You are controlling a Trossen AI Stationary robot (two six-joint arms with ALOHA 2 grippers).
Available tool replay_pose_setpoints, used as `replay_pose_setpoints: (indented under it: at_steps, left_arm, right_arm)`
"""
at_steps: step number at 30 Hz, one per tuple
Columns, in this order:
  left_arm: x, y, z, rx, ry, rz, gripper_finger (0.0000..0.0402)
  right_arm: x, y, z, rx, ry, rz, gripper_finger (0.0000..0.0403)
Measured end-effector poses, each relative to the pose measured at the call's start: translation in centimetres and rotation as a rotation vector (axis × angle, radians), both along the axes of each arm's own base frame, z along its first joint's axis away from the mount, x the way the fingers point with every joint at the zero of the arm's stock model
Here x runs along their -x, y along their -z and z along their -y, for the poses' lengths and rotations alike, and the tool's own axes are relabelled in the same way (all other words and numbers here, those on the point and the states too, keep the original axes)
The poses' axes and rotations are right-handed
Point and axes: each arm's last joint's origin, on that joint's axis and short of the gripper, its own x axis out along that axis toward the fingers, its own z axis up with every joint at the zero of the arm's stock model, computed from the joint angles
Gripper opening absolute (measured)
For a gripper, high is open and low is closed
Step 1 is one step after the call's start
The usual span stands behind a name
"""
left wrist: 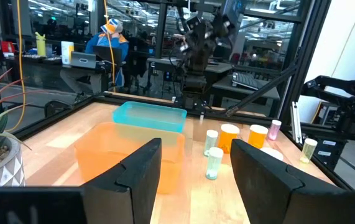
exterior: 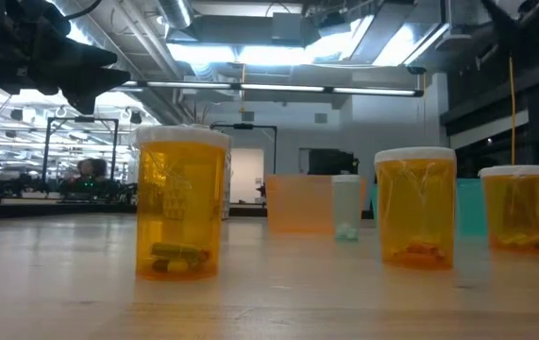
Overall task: Pick and place medicine bottles into bin by pill shape (circle, oval)
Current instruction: Put the top small yellow bottle into the orange bin
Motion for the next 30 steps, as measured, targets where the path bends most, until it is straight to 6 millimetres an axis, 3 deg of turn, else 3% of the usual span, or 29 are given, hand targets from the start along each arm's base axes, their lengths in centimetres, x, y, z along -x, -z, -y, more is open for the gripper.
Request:
replay_pose_setpoints:
  at_steps: [4,8,16,23,27,30]
  left_arm:
    - [0.0,0.0,0.0,0.000,0.000,0.000,0.0186]
    - [0.0,0.0,0.0,0.000,0.000,0.000,0.0186]
    - [0.0,0.0,0.0,0.000,0.000,0.000,0.0186]
    - [0.0,0.0,0.0,0.000,0.000,0.000,0.0186]
    - [0.0,0.0,0.0,0.000,0.000,0.000,0.0186]
    - [0.0,0.0,0.0,0.000,0.000,0.000,0.0186]
  right_arm:
    - [0.3,-3.1,-0.1,0.034,0.012,0.011,0.0227]
    - [-0.7,-7.4,-0.3,0.118,0.067,-0.114,0.0227]
    - [-4.0,-14.8,-0.6,0.110,0.156,-0.756,0.0227]
    - [-7.3,-17.3,-1.2,0.035,0.207,-1.217,0.0227]
    - [-10.0,-17.5,-1.9,0.033,0.180,-1.373,0.0227]
    - [-12.1,-16.5,-2.7,0.056,0.143,-1.492,0.0227]
